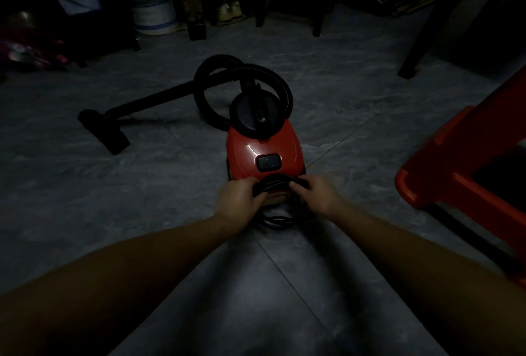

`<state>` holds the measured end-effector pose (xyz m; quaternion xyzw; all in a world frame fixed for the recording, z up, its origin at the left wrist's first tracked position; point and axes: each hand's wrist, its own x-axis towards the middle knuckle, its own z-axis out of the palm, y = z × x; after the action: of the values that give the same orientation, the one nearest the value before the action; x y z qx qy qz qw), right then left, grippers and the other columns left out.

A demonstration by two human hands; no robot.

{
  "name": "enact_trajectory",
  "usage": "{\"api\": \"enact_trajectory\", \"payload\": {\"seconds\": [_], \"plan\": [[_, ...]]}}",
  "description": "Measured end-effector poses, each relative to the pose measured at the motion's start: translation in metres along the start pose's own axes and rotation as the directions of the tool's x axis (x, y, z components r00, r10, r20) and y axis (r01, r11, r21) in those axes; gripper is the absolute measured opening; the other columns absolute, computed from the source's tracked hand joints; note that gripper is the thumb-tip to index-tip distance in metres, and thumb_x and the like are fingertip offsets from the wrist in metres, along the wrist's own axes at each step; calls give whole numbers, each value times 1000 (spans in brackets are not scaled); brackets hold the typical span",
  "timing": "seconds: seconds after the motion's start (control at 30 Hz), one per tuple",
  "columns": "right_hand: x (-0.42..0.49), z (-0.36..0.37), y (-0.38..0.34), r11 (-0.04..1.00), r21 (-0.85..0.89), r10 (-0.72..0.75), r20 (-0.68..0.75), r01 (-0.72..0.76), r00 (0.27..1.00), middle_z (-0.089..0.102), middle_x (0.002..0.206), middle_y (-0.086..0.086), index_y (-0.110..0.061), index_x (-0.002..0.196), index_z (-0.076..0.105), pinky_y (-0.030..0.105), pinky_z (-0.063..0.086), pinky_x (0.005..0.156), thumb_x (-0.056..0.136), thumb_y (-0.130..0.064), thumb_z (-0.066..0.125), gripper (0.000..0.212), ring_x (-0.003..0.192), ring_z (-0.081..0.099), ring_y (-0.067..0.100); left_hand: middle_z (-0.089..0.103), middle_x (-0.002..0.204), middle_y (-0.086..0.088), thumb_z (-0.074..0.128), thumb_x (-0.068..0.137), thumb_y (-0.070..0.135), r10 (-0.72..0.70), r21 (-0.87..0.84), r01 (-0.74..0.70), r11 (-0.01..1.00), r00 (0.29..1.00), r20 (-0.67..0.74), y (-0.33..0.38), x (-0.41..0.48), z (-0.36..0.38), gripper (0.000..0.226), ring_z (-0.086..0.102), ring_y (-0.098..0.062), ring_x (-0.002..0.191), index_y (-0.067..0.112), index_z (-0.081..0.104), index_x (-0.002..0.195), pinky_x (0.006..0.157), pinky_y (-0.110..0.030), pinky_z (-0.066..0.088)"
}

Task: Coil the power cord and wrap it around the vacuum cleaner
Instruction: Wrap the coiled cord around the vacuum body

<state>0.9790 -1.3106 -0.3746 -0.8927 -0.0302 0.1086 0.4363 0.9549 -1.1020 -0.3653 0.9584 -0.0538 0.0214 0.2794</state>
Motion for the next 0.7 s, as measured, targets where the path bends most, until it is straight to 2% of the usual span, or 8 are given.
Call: {"api": "enact_trajectory", "payload": {"seconds": [0.1,0.17,0.27,0.37,0.47,0.53,0.63,0.7], "plan": [[1,5,0,999,-31,37,15,-37,999,72,93,2,-10,106,71,23,50,70,97,-33,60,27,84,66,17,73,87,-3,69,86,36,-80,24,79,997,996,49,-4,-3,3,23,69,-21,77,15,71,95,70,-37,57],[4,10,-2,997,-65,36,-1,-36,999,71,90,4,-10,104,72,24,44,66,96,-34,60,28,81,65,17,71,79,0,71,83,40,-163,-2,163,987,982,95,-8,-2,1,24,68,-18,70,17,70,89,68,-40,58],[8,14,-4,996,-59,70,-12,-71,997,71,87,7,-9,99,72,25,43,65,96,-36,61,30,78,64,18,69,73,2,72,81,44,-221,2,222,975,969,111,-10,1,-3,25,67,-16,67,19,71,83,65,-35,57],[8,15,-4,994,-67,78,-48,-82,996,72,88,7,-11,99,73,26,46,69,95,-37,61,29,80,65,19,70,74,4,71,82,43,-215,-4,217,976,968,129,-10,0,-1,23,67,-15,69,21,71,86,67,-35,58],[5,17,-4,993,-72,83,-87,-89,993,66,80,0,-11,98,74,22,40,60,95,-34,62,26,74,61,15,68,78,5,72,83,38,-212,-50,222,974,965,157,-6,-3,2,23,67,-15,73,16,70,91,70,-34,57],[2,21,-1,995,-22,100,-93,-102,991,65,76,-2,-13,93,74,23,40,59,95,-33,64,22,72,61,15,63,76,7,73,83,36,-212,-39,220,975,966,148,-5,-7,2,21,63,-13,71,16,69,89,63,-27,50],[-3,25,4,993,39,111,-74,-108,991,66,75,-3,-16,89,73,26,45,69,94,-32,64,19,74,64,17,56,70,12,74,83,36,-188,-33,193,981,975,121,-6,-15,2,20,57,-9,66,18,67,88,52,-21,37],[-6,27,5,992,52,115,-66,-112,991,67,75,-2,-17,88,72,26,45,69,95,-32,64,18,74,64,17,56,68,13,75,80,41,-166,-28,170,985,980,109,-9,-18,4,24,62,-12,68,19,67,85,53,-23,39]]}}
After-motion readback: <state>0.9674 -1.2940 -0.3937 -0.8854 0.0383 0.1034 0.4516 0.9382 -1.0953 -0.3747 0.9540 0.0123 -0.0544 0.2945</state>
